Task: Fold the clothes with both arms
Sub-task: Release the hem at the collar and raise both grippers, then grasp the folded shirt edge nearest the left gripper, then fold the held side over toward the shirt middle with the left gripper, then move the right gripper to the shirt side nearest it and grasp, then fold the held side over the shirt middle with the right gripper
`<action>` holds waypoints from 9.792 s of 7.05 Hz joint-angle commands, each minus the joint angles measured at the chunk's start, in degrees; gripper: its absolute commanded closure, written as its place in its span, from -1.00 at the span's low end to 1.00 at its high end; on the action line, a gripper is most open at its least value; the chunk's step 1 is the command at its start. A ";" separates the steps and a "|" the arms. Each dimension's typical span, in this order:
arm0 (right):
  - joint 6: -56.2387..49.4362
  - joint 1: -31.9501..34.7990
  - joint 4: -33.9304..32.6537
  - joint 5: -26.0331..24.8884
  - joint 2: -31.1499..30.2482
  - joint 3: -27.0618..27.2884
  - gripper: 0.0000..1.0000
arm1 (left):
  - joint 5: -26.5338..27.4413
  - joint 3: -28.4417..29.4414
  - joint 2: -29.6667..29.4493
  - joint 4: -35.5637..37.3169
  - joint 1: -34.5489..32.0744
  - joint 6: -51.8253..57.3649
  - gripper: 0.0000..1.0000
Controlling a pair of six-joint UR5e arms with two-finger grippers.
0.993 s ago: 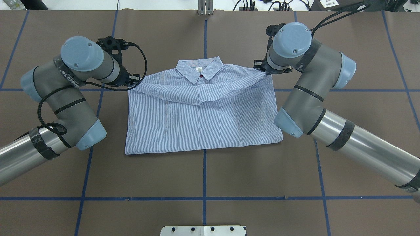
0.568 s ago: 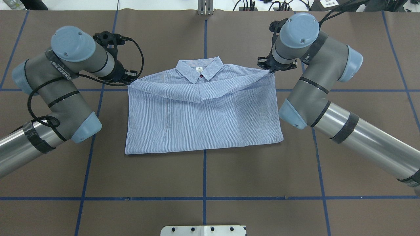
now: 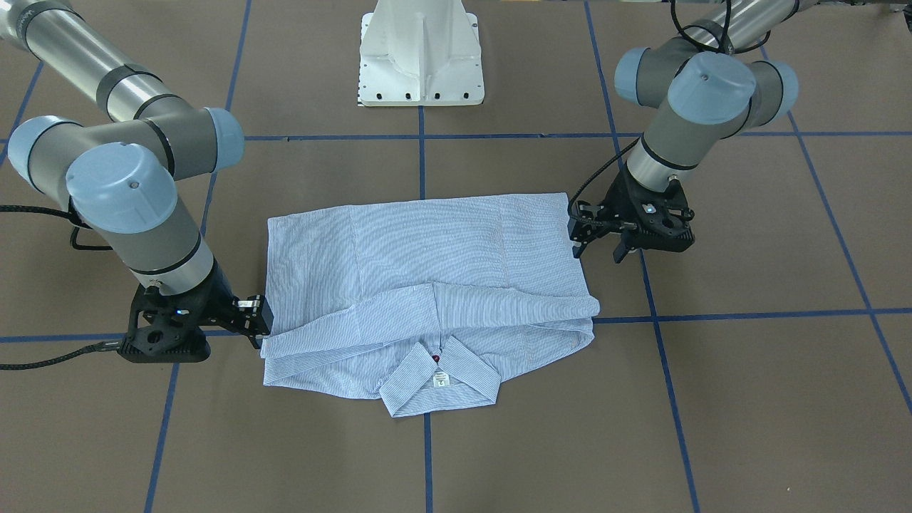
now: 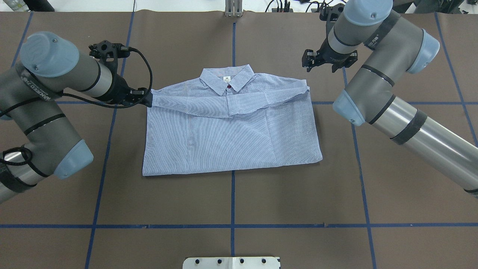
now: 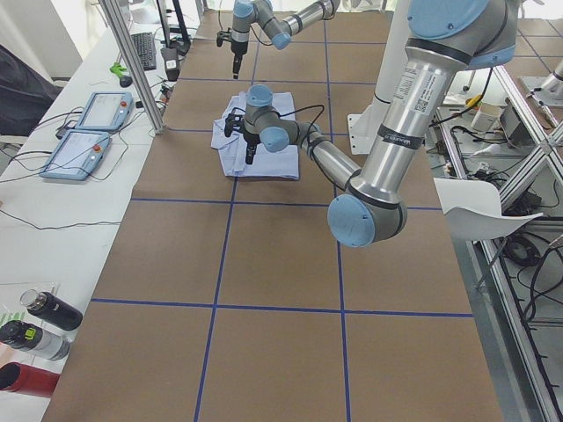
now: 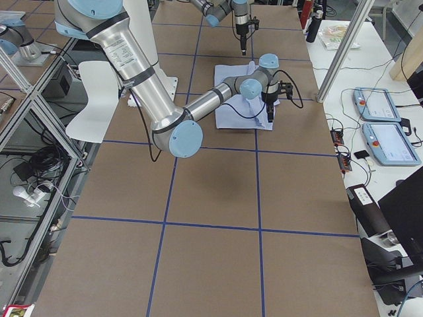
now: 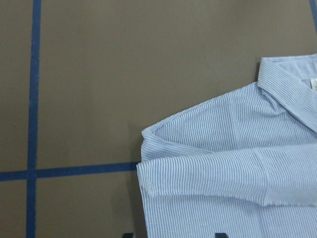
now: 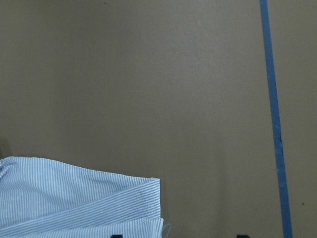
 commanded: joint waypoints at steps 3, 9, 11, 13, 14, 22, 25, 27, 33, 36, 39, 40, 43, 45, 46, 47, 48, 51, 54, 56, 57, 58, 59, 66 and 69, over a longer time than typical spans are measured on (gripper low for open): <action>-1.86 0.75 0.60 0.54 -1.22 0.19 -1.00 | 2.15 -0.42 8.03 -10.31 9.82 -5.69 -1.00; -1.86 0.67 0.60 0.54 -1.22 0.54 -1.00 | 3.49 -0.50 8.23 -10.44 13.80 -8.52 -0.43; -1.86 0.67 0.69 0.54 -1.31 0.63 -1.00 | 3.32 -0.85 8.23 -10.44 14.15 -8.70 -0.13; -1.86 0.67 0.69 0.54 -1.40 0.63 -1.00 | 3.14 -0.94 8.23 -10.44 14.23 -8.79 0.83; -1.86 0.67 0.60 0.45 -1.49 0.63 -1.00 | 3.49 -1.21 8.23 -10.44 14.58 -8.79 1.00; -1.68 0.40 0.60 0.28 -1.40 0.54 -1.00 | 7.01 20.04 -3.39 -6.39 -6.30 13.33 1.00; -1.68 0.40 0.60 0.45 -1.31 0.54 -1.00 | 10.77 46.78 -21.78 -14.27 -9.84 13.54 1.00; -1.07 0.40 0.60 0.54 -0.96 0.63 -1.00 | 10.44 55.72 -31.04 -14.65 -11.77 13.01 1.00; 36.29 -15.66 -8.43 -9.20 9.84 1.59 -1.00 | -0.91 36.23 -18.85 -16.15 -11.96 12.66 -1.00; 53.83 -24.18 -8.19 -16.90 7.40 4.41 -0.81 | -0.73 35.44 -18.05 -16.24 -11.16 12.57 -1.00; 55.35 -27.72 -4.49 -21.69 2.91 6.60 -0.53 | -0.64 35.35 -17.36 -16.41 -11.08 12.66 -1.00; 55.36 -27.81 -4.67 -21.69 3.34 6.61 -0.44 | -0.64 35.35 -17.18 -16.42 -11.08 12.74 -1.00; 55.36 -29.30 -4.67 -22.22 3.26 6.17 -0.40 | -0.64 35.35 -17.09 -16.42 -11.08 13.01 -1.00; 55.27 -29.48 -4.93 -22.75 3.43 5.90 -0.20 | -0.64 35.35 -17.00 -16.42 -11.08 13.27 -1.00; 55.27 -29.48 -4.93 -22.75 3.61 5.82 -0.05 | -0.64 35.35 -17.00 -16.42 -11.16 13.45 -1.00; 54.92 -29.48 -4.93 -22.75 3.52 5.82 0.01 | -0.64 35.27 -17.00 -16.33 -11.08 13.45 -1.00; 54.66 -29.57 -5.02 -22.84 3.43 5.82 0.01 | -0.64 35.27 -17.00 -16.33 -11.16 13.45 -1.00; 52.72 -29.57 -5.20 -24.77 3.52 5.03 0.17 | -0.64 35.27 -16.91 -16.33 -11.16 13.54 -1.00; 53.60 -29.57 -5.20 -25.03 3.96 4.94 1.00 | -0.73 35.09 -17.00 -16.33 -11.16 13.54 -1.00; 53.51 -29.39 -5.20 -24.86 4.40 5.46 1.00 | -0.82 34.83 -17.00 -16.24 -11.16 13.45 -1.00; 53.34 -28.70 -5.28 -24.42 3.01 8.51 1.00 | -0.82 34.83 -17.00 -16.24 -11.16 13.36 -1.00; 53.51 -28.78 -5.28 -24.33 -1.53 15.07 1.00 | -0.82 34.83 -17.00 -16.24 -11.16 13.27 -1.00; 55.43 -30.43 -5.37 -25.03 -6.19 21.31 1.00 | -0.73 34.74 -16.91 -16.33 -11.16 13.27 -1.00; 60.40 -43.36 -20.46 -33.13 -9.05 32.71 -0.98 | -0.90 32.89 -15.50 -16.24 -11.16 12.92 -1.00; 37.07 -26.28 -21.19 -21.47 0.92 24.69 -1.00 | -1.17 32.01 -15.50 -16.15 -11.16 12.83 -1.00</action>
